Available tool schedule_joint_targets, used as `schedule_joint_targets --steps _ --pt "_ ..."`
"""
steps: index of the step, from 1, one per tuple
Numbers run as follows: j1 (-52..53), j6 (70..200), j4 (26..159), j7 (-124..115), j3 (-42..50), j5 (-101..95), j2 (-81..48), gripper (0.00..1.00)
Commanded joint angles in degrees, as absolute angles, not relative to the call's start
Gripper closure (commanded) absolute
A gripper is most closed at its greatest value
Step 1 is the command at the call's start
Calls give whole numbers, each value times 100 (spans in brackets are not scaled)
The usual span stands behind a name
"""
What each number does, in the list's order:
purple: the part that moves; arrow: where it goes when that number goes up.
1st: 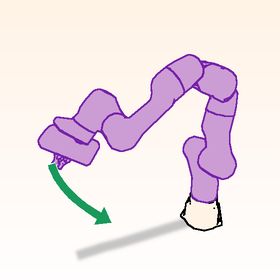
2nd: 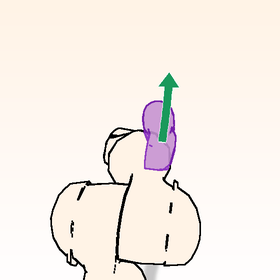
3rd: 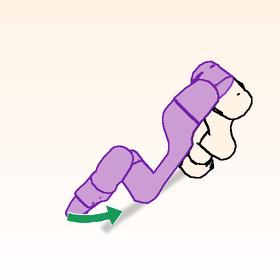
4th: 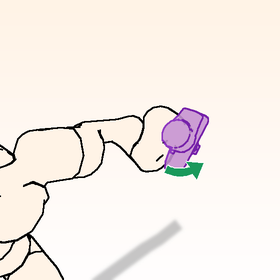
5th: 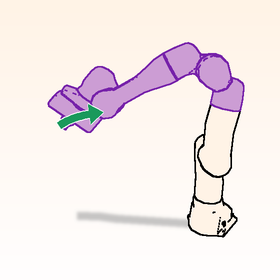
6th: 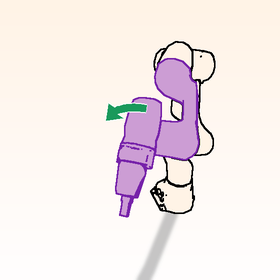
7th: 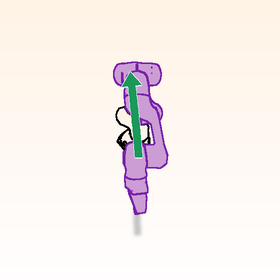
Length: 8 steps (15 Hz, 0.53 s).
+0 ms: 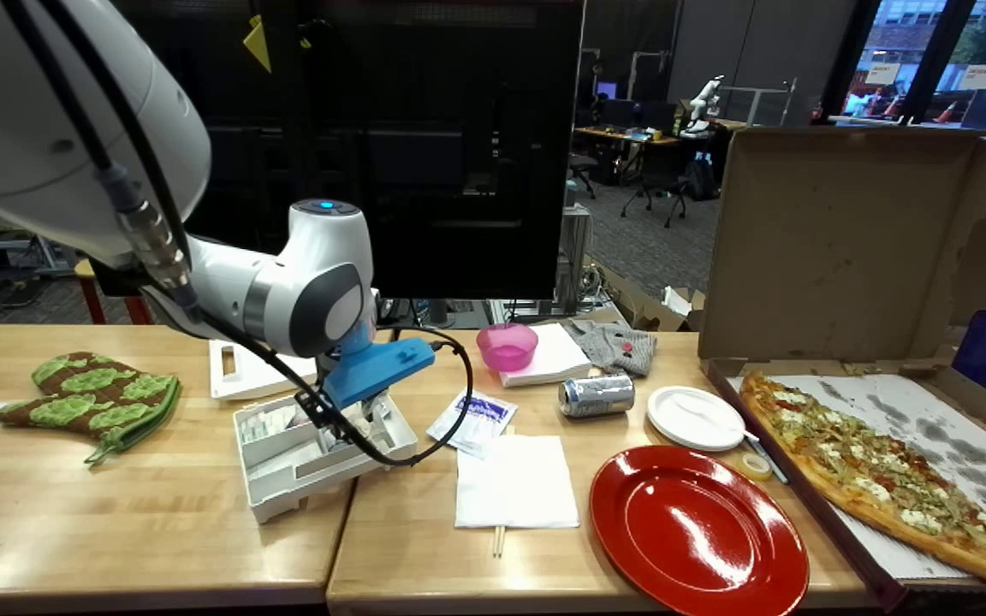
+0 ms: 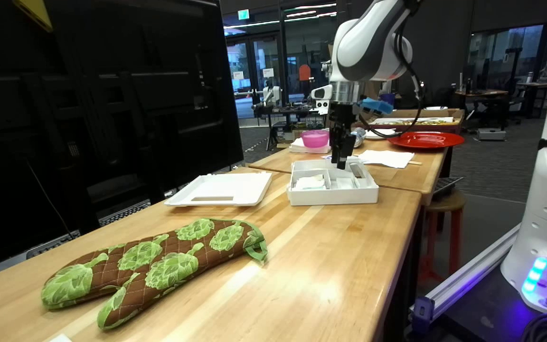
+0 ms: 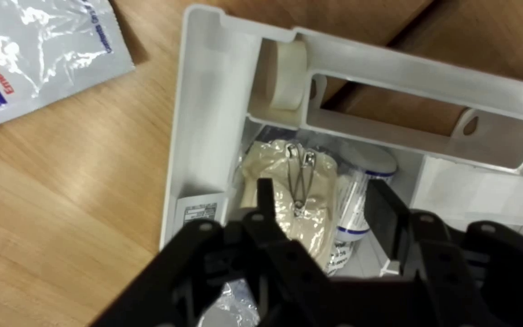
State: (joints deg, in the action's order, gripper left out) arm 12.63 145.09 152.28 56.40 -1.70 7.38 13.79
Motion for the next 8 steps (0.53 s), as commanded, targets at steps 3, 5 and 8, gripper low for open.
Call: schedule_joint_targets --steps 3,5,8 --pt "1301 14471 15204 5836 -114 819 1367 55" --pt "1296 14455 15193 5832 -115 816 1358 55" --pt "1292 14433 15175 5827 -112 816 1340 50"
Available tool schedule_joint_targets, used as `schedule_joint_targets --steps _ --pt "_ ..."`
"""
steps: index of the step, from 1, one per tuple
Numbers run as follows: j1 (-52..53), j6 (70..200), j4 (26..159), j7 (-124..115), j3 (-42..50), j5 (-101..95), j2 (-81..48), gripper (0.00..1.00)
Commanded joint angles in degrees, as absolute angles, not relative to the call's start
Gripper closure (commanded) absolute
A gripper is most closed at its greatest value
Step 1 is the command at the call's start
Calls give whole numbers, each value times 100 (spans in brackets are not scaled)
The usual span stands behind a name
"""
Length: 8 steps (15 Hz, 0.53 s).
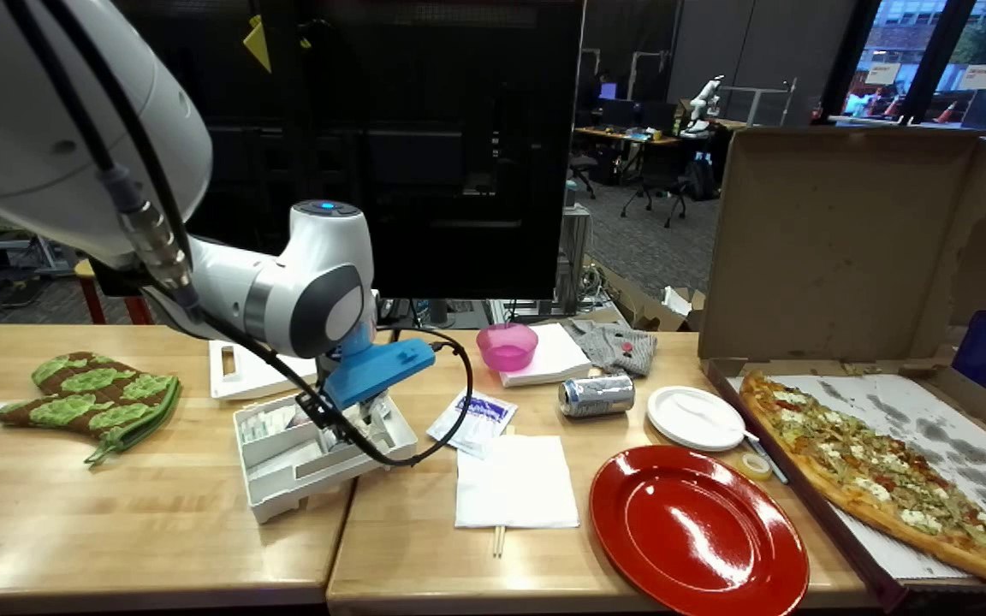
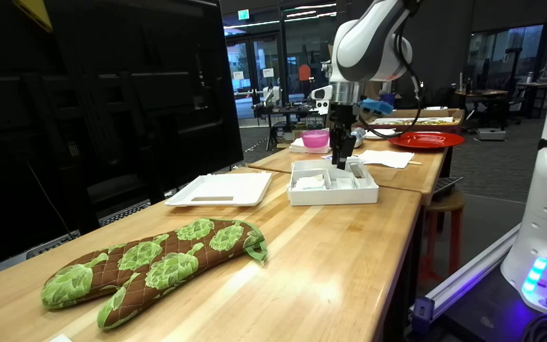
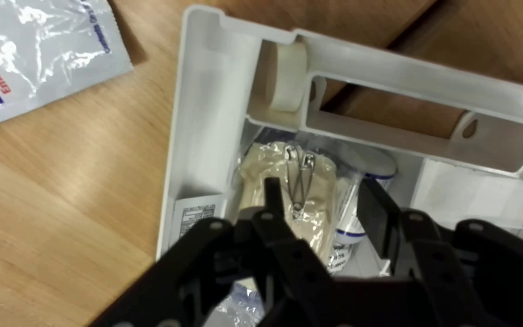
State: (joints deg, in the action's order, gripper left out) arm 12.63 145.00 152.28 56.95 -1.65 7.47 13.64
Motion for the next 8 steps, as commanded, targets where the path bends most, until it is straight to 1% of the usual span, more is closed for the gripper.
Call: schedule_joint_targets --steps 1,2,4,6,7,8 --pt "1290 14418 15164 5823 -112 813 1326 51" --pt "1298 14380 15127 5846 -103 836 1279 51" --pt "1301 14315 15057 5878 -95 885 1180 55" --pt "1280 14243 14971 5889 -97 922 1060 60" --pt "1266 14193 14924 5901 -99 935 1004 59" --pt "1249 14134 14856 5900 -103 937 961 72"
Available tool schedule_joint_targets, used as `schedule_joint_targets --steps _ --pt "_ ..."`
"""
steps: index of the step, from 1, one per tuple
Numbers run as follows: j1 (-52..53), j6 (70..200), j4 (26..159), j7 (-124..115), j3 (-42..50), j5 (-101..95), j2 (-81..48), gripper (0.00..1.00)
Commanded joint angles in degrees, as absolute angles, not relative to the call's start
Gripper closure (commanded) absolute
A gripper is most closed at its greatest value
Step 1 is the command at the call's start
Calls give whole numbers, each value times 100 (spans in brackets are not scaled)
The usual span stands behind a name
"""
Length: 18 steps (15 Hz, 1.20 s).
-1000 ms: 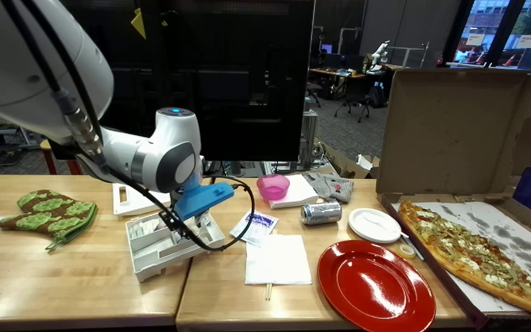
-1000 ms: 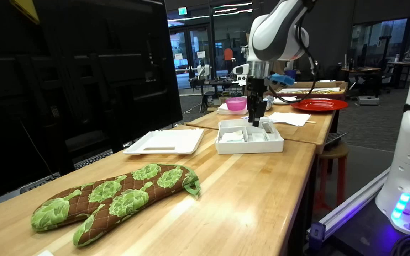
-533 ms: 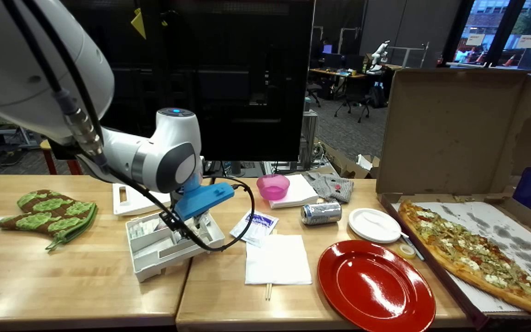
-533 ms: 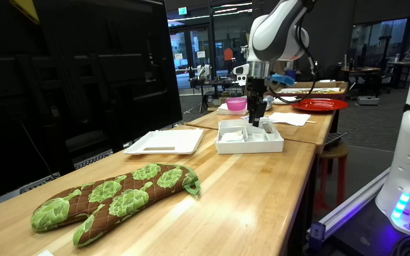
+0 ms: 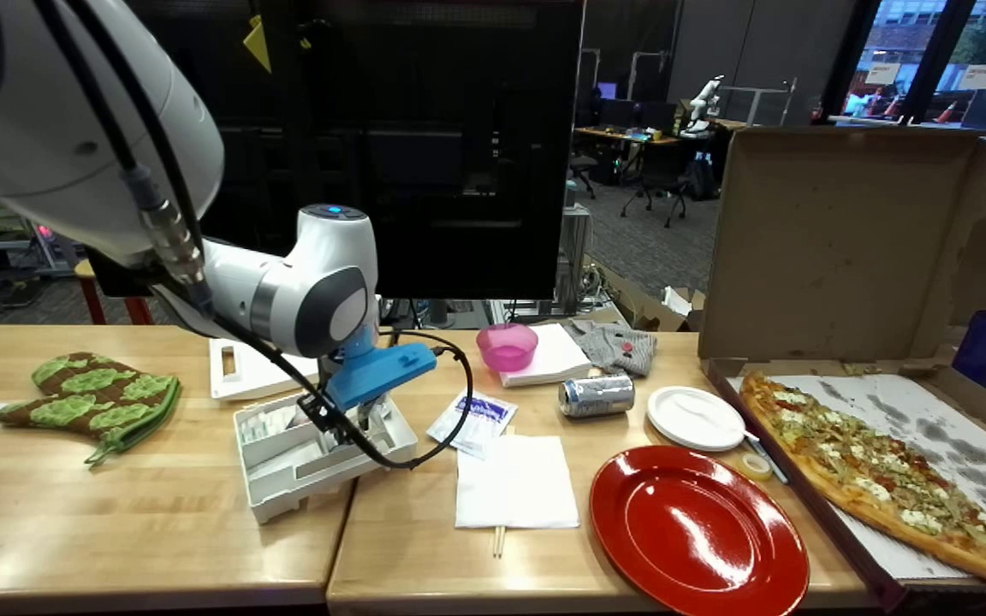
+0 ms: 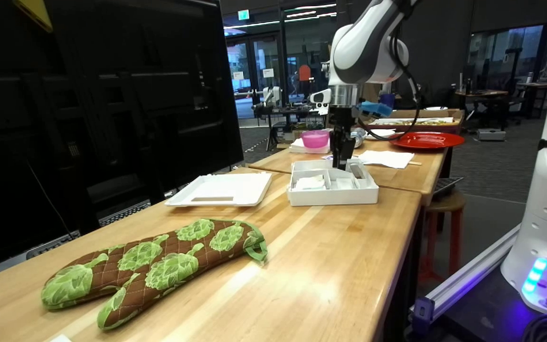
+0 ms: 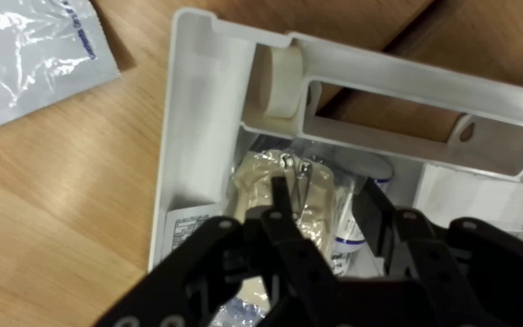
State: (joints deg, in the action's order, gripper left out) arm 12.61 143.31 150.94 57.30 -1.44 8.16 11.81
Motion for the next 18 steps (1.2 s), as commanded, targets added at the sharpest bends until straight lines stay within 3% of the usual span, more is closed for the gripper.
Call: schedule_joint_targets --steps 1,2,5,18 --pt "1224 14086 14814 5883 -110 915 933 84" --pt "1207 14052 14779 5885 -116 913 917 84" --pt "1167 13972 14690 5914 -130 942 889 100" --pt "1159 13874 14927 6305 -157 1169 1389 99"
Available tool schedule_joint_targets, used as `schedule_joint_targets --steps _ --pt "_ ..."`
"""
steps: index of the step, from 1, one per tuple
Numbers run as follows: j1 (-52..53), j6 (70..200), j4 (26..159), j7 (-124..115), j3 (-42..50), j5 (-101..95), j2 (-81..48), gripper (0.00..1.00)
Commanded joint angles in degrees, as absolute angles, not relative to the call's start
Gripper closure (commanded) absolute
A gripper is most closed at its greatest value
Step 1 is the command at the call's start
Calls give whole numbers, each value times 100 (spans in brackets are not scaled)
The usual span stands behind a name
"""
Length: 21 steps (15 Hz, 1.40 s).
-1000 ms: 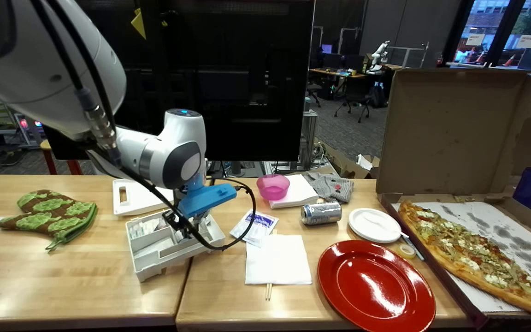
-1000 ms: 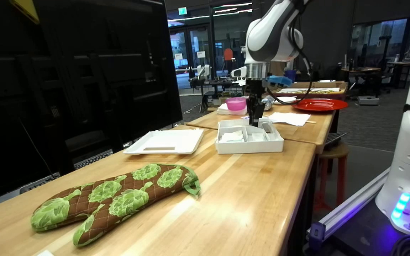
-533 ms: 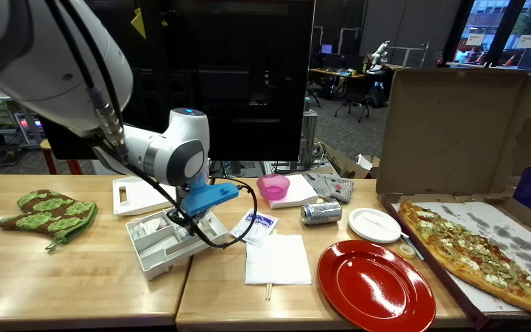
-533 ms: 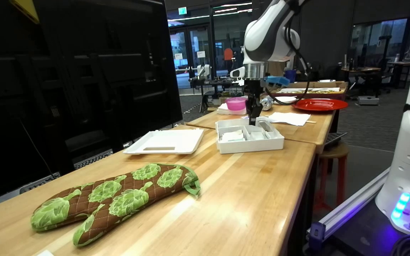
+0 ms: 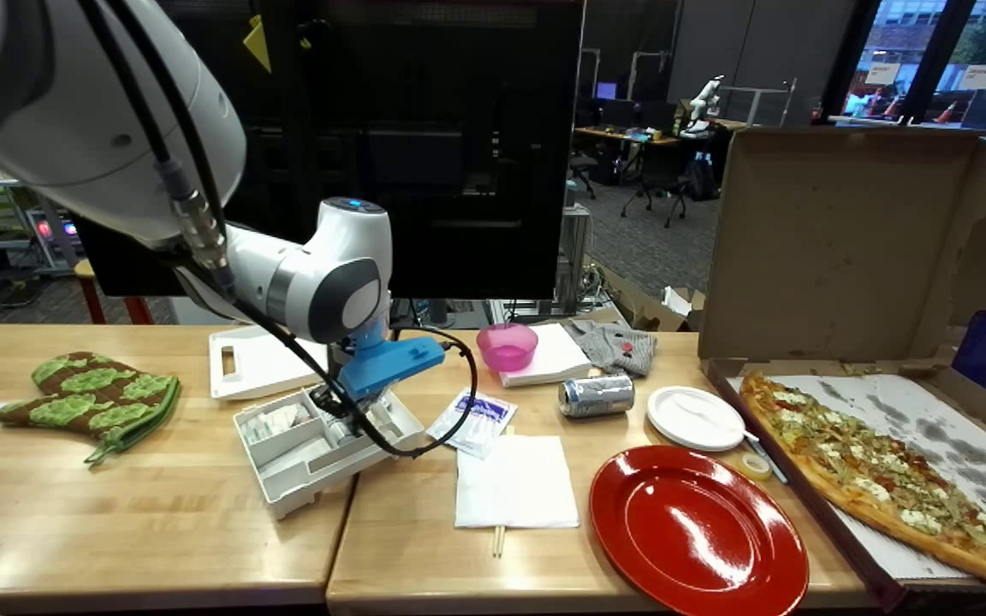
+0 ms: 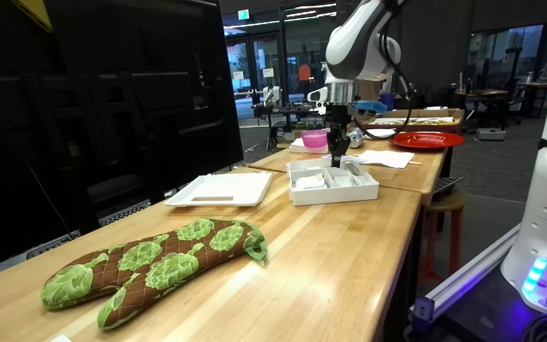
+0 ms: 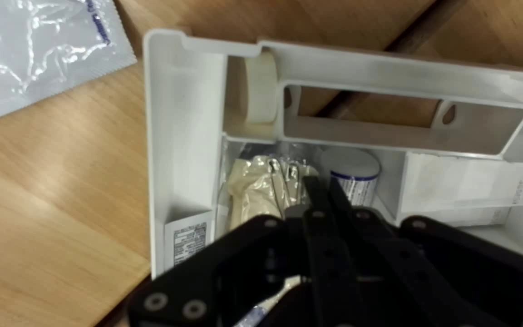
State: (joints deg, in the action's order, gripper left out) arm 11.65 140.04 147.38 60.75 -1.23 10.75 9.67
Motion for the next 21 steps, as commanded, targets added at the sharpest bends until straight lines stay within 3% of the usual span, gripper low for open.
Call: schedule_joint_targets --steps 1,21 --pt "1173 13862 14976 6344 -158 1167 1476 99" --pt "1298 13585 15178 6800 567 1687 2620 99"
